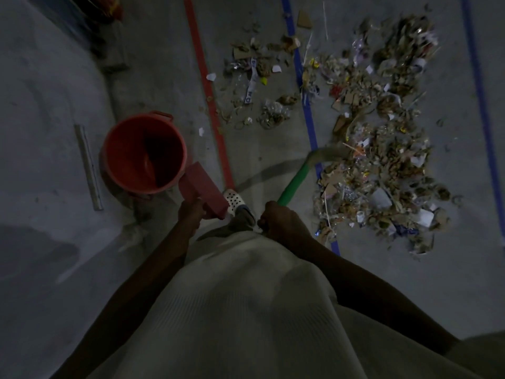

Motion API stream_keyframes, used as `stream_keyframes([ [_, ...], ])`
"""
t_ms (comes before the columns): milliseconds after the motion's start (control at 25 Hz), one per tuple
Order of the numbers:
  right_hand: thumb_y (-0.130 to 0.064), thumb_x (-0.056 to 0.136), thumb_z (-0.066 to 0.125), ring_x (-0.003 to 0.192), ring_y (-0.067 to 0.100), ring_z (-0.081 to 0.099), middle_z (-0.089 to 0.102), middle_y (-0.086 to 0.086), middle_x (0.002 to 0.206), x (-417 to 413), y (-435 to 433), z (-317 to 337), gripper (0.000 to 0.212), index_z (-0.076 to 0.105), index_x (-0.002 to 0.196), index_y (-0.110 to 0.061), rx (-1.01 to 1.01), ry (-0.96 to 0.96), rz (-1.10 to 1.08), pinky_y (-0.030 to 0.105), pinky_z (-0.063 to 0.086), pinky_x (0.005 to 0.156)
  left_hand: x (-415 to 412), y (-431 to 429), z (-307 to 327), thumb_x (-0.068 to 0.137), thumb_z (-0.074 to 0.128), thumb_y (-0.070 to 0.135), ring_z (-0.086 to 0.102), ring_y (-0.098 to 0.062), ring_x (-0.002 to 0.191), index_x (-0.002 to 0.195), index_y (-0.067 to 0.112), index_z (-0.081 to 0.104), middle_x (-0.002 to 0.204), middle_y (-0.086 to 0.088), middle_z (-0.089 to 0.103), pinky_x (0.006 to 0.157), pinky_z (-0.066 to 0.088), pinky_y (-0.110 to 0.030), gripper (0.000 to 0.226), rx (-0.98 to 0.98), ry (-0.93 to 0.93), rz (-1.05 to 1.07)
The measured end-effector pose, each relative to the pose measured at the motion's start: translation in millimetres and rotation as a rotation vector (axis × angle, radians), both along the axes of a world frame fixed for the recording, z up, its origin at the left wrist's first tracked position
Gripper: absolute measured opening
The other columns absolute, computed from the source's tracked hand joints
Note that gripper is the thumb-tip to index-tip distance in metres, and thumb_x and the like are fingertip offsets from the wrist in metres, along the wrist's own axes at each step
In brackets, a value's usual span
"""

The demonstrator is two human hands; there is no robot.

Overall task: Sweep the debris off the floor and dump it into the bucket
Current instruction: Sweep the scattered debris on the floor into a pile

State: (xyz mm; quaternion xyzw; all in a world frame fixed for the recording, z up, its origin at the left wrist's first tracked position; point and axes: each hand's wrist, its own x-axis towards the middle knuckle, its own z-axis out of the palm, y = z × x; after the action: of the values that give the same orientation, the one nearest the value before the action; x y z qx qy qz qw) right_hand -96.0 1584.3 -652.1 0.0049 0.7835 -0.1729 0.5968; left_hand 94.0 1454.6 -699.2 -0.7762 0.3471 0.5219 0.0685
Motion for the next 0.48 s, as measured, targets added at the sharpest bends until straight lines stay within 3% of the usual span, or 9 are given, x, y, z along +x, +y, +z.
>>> stream_keyframes([
  [80,-0.031,0.097,0.058,0.087,0.032,0.067,0.070,0.014,0.099,10,-16,7,0.023,0.061,0.100,-0.008,-0.023,0.022,-0.055,0.029,0.040,0.067,-3,-5,3,0.096,0.053,0.041,0.043,-0.020,0.051,0.117,-0.005,0.063,0.081,-0.012,0.059,0.046,0.028,-0.022,0.051,-0.018,0.051,0.008],
  [200,-0.011,0.094,0.060,0.065,0.025,0.057,0.058,0.017,0.082,22,-39,13,0.016,0.054,0.079,-0.007,-0.070,0.034,-0.096,0.034,0.043,0.062,-9,-12,13,0.097,0.053,0.037,0.042,-0.019,0.051,0.119,-0.002,0.060,0.083,-0.013,0.058,0.047,0.027,-0.023,0.045,-0.054,0.095,0.032],
  [280,-0.016,0.095,0.062,0.062,0.023,0.055,0.055,0.014,0.077,23,-50,11,0.017,0.054,0.087,-0.004,-0.085,-0.015,-0.086,0.032,0.046,0.058,-8,-14,15,0.096,0.056,0.037,0.041,-0.019,0.050,0.109,-0.002,0.062,0.081,-0.013,0.057,0.046,0.026,-0.023,0.041,-0.078,0.133,0.078],
  [360,-0.021,0.099,0.061,0.048,0.018,0.048,0.049,0.011,0.067,29,-65,14,0.023,0.054,0.083,-0.005,-0.145,-0.115,0.003,0.024,0.038,0.043,-6,-15,19,0.097,0.056,0.038,0.041,-0.018,0.050,0.093,0.001,0.064,0.080,-0.013,0.057,0.046,0.027,-0.023,0.037,-0.078,0.141,0.091],
  [480,-0.026,0.103,0.057,0.043,0.015,0.040,0.044,0.006,0.058,26,-100,14,0.032,0.050,0.077,-0.009,-0.159,-0.291,-0.026,0.021,0.031,0.041,9,-12,19,0.098,0.053,0.040,0.045,-0.019,0.055,0.106,-0.001,0.064,0.072,-0.007,0.054,0.049,0.030,-0.025,0.043,-0.087,0.094,0.123],
])
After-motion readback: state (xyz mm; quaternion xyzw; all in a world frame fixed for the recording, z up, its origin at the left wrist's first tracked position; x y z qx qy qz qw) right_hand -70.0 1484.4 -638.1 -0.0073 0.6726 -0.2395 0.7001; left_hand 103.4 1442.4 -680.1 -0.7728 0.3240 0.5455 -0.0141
